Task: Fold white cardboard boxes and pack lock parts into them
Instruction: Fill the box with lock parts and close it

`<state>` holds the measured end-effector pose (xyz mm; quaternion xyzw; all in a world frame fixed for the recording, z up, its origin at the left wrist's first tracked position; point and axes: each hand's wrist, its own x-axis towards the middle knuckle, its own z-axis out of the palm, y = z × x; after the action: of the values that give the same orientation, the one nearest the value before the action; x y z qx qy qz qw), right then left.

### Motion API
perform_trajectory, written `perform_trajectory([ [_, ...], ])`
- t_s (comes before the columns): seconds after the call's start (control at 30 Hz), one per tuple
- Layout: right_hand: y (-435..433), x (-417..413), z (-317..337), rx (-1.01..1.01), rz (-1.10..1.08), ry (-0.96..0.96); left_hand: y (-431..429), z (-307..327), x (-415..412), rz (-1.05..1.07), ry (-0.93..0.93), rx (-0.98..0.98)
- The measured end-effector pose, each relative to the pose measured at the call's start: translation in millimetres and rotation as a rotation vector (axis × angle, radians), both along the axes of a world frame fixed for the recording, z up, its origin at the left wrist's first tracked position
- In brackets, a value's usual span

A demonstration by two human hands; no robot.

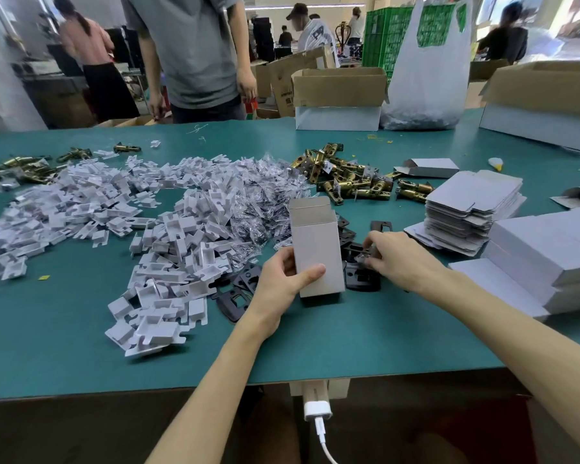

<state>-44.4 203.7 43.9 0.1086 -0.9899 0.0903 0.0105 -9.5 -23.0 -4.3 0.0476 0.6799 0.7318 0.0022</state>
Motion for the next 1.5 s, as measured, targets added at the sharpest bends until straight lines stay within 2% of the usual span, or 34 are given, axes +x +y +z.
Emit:
perform_trajectory([
  [0.3,5.3,-0.9,-7.3,-0.041,0.015,0.038,0.5,1.5,0.9,0.004,0.0,-0.003],
  [0.7,-24.2,-12.7,-3.6,0.039,-0.064,0.055,1.4,2.5,2.1,0.014,0.009,-0.001],
  [0.9,-22.0,-15.0,-1.2,-0.055,-0.106,0.105,1.2,2.6,1.3,-0.002,0.006,0.003],
  [1.07,-16.7,-17.7,-2.6,-0.398,-0.276,0.034,0.8,2.8,1.8,-0.004,0.008,0.002],
  [1.23,-12.2,-17.8,0.4,-0.557,-0.343,0.054,0.6,2.3,1.6,-0.008,0.007,0.006],
  [1.33,-9.7,-17.9,2.8,-0.635,-0.378,-0.024,0.4,2.0,1.5,-0.002,0.006,0.002],
  [1.5,-11.3,-9.6,19.5,-1.256,-0.524,-0.263,0.8,2.6,1.1,0.0,0.009,-0.006],
])
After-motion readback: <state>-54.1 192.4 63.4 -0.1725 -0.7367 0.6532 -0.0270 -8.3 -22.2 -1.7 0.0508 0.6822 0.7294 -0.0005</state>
